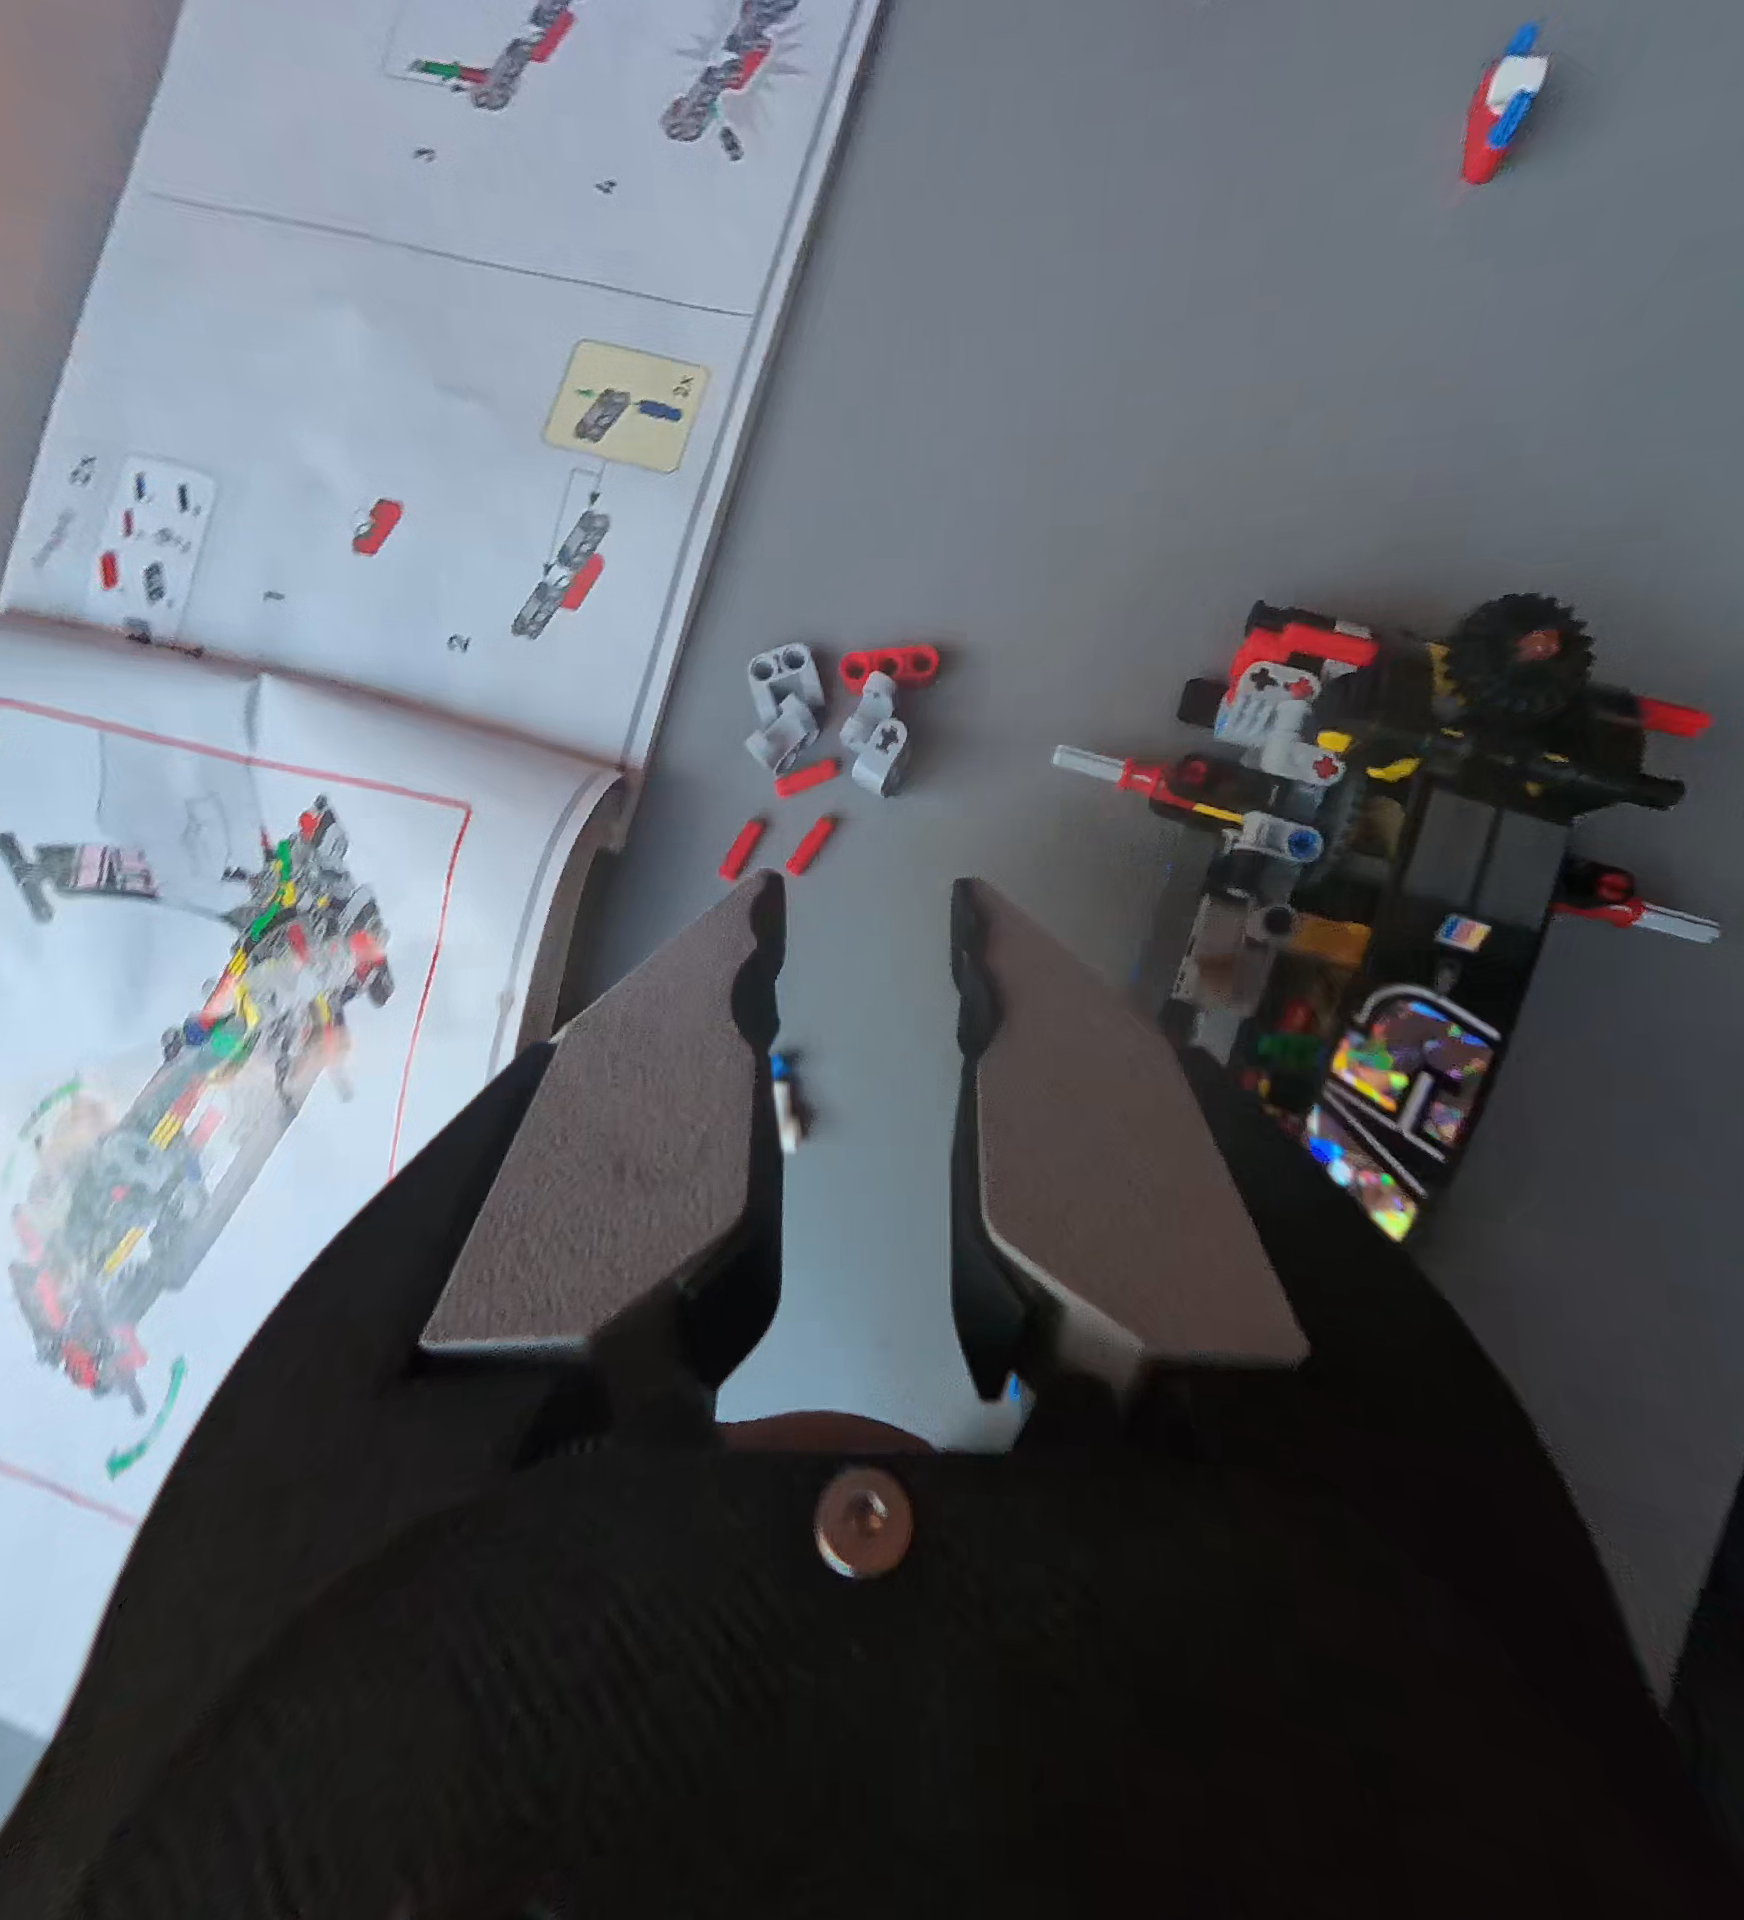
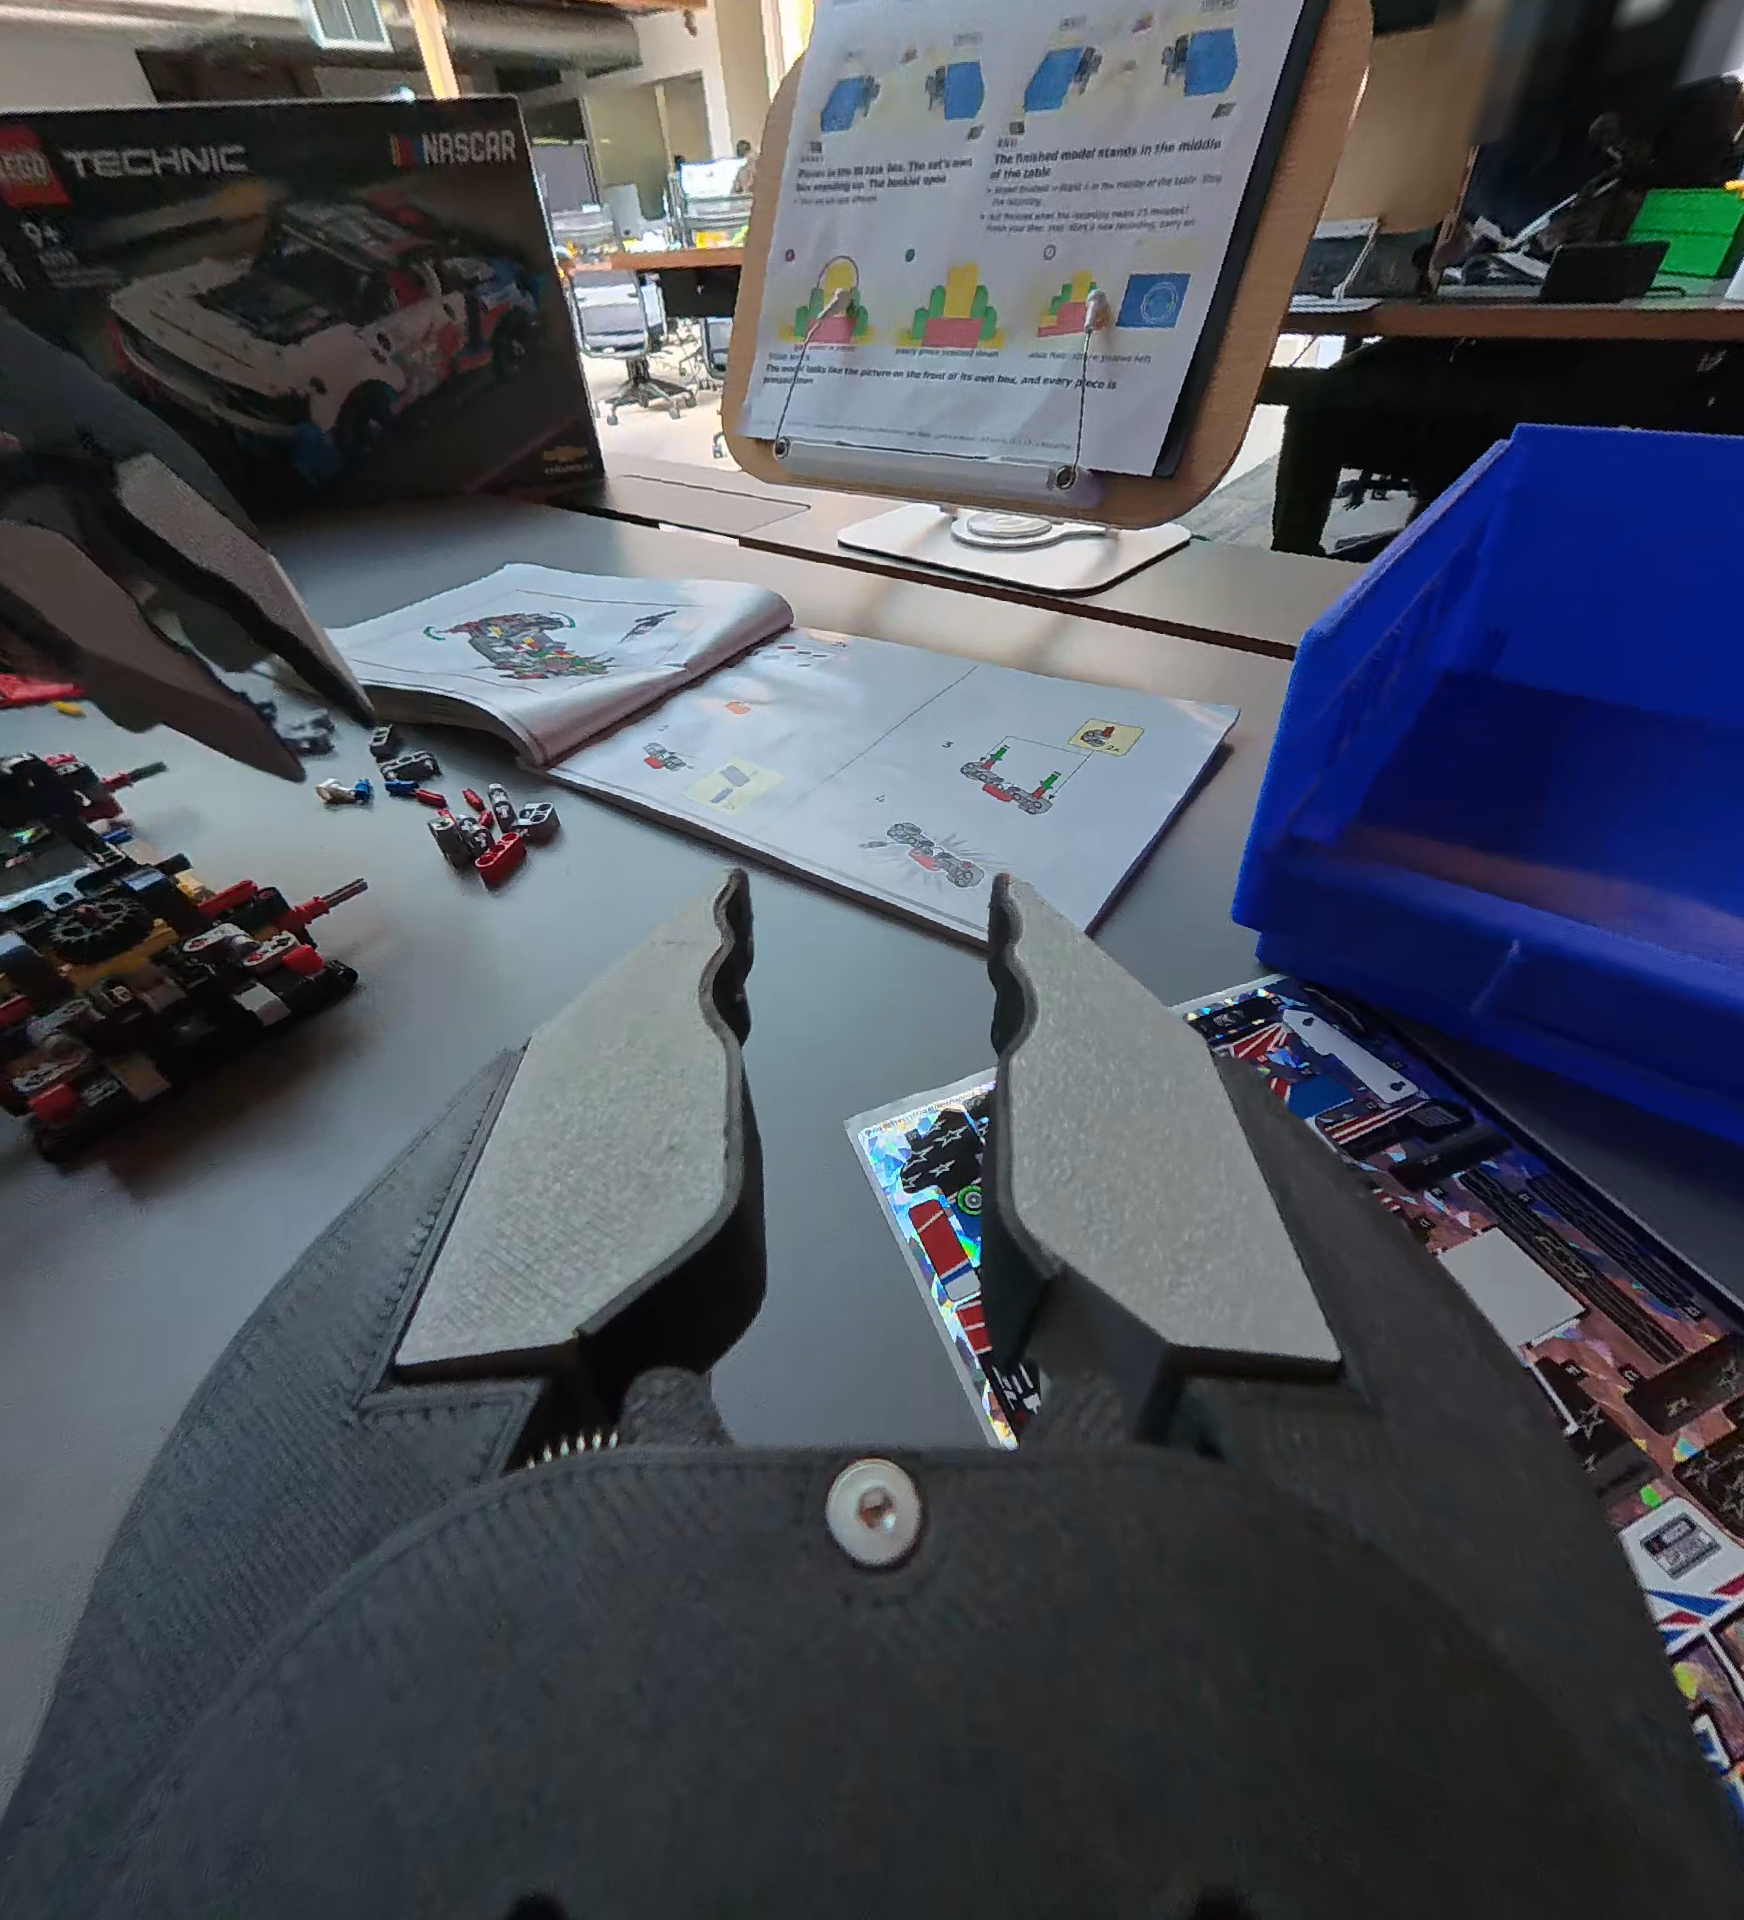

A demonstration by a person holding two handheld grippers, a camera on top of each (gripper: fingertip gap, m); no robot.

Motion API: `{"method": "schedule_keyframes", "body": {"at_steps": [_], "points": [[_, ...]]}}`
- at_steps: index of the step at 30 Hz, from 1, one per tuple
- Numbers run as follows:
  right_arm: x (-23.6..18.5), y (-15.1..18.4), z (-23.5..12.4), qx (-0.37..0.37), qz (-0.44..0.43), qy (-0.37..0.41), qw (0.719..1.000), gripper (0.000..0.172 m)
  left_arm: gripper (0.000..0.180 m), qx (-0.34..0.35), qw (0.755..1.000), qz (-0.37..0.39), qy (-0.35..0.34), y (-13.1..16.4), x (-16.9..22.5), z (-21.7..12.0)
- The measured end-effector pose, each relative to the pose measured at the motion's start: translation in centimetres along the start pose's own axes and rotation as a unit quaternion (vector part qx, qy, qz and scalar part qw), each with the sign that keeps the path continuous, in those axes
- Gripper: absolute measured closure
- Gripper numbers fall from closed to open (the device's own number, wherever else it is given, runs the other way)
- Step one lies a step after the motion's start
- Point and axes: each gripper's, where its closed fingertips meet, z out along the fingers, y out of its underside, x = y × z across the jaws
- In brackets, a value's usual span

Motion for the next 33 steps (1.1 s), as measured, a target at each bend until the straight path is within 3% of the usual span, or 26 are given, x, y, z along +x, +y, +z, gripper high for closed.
{"method": "schedule_keyframes", "body": {"at_steps": [6,20,27,33], "points": [[0.1,-0.4,-0.4,0.016,0.002,0.001,1.000,0.132,0.153,-0.029,0.999,0.027,0.014,-0.6,0.0,2.9],[-0.6,-0.2,-0.2,0.011,-0.017,-0.009,1.000,0.132,0.153,-0.052,0.998,0.035,0.030,-0.2,0.4,4.7],[-0.7,-0.2,-0.3,0.012,-0.007,-0.019,1.000,0.133,0.150,0.000,1.000,0.020,0.016,-1.4,-0.8,1.4],[-0.7,-0.4,-0.2,0.018,-0.016,-0.020,0.999,0.134,0.148,-0.005,1.000,0.012,0.027,-0.9,-2.6,-0.8]]}}
